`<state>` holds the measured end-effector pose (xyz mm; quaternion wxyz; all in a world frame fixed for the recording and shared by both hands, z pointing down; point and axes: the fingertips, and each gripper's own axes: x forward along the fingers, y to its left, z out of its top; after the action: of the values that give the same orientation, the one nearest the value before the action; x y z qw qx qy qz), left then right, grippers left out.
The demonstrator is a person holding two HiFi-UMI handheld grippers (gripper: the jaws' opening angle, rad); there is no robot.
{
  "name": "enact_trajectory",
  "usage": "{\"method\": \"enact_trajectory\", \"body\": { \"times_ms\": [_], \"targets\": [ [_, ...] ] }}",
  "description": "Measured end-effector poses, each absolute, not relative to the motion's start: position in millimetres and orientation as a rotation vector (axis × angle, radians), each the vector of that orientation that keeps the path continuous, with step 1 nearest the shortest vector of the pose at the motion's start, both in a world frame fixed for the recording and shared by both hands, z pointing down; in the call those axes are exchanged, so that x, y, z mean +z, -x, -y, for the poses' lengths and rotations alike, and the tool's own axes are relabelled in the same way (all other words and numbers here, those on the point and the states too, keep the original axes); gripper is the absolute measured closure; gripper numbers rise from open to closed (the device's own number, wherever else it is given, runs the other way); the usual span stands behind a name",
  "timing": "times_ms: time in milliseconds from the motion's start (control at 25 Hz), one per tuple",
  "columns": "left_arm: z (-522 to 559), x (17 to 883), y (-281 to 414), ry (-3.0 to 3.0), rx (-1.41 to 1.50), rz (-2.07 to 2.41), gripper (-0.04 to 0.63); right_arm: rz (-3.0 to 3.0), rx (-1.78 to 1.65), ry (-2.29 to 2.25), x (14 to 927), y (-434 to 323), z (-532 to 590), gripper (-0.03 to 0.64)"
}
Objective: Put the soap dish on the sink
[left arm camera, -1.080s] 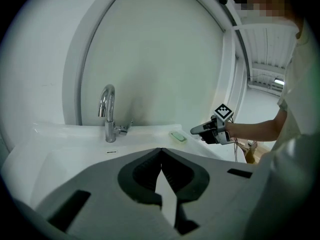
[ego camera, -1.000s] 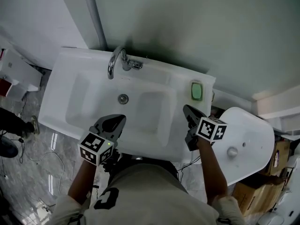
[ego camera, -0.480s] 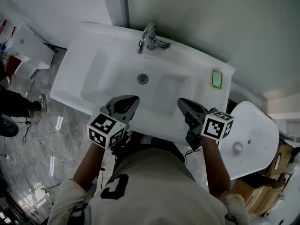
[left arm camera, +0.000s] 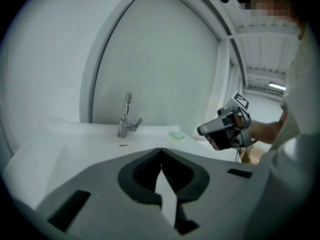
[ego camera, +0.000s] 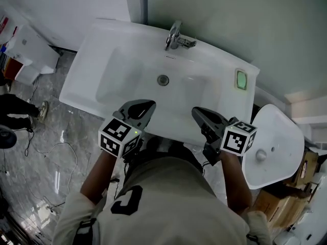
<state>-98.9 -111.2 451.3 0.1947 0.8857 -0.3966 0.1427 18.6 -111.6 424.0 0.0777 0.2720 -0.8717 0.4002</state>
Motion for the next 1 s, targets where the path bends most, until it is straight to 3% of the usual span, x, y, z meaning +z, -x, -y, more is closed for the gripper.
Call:
{"method": "enact_trajectory", "body": {
  "times_ms": [360,1000],
  "targets": [
    [81.9,483.6,110.0,-2.478,0.461,0.939,0.577,2.565,1.241,-0.976,430.2,-10.0,60.0,0.607],
    [32.9,458.7,-8.7,-2.625,0.465,0.625,0.577,2.65,1.3,-1.138,405.7,-69.0,-15.4,0.607]
  ]
}}
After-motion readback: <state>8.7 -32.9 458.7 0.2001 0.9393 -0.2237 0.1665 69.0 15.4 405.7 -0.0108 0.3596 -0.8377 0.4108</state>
